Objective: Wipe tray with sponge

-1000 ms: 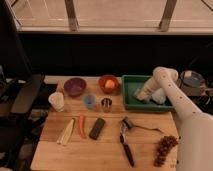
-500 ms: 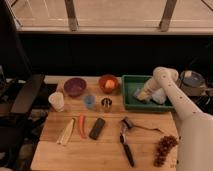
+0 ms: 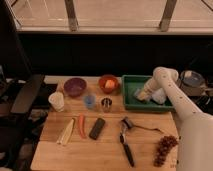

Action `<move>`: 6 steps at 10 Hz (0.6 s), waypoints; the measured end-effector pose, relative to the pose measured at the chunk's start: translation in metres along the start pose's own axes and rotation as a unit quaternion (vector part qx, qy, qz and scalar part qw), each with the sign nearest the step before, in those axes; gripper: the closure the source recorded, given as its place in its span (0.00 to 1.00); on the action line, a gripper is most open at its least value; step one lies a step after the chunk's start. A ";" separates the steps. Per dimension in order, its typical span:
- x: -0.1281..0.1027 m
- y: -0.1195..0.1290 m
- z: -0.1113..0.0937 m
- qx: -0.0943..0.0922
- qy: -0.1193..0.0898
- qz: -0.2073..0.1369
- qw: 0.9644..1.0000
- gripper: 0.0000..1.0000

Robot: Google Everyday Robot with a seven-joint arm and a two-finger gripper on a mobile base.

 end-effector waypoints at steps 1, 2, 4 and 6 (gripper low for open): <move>0.000 0.000 0.000 0.000 0.000 0.000 1.000 1.00; 0.000 0.000 -0.003 -0.001 0.001 0.000 1.000 1.00; -0.003 -0.002 -0.025 -0.001 0.006 0.001 1.000 1.00; -0.019 -0.002 -0.051 0.007 -0.002 -0.006 1.000 1.00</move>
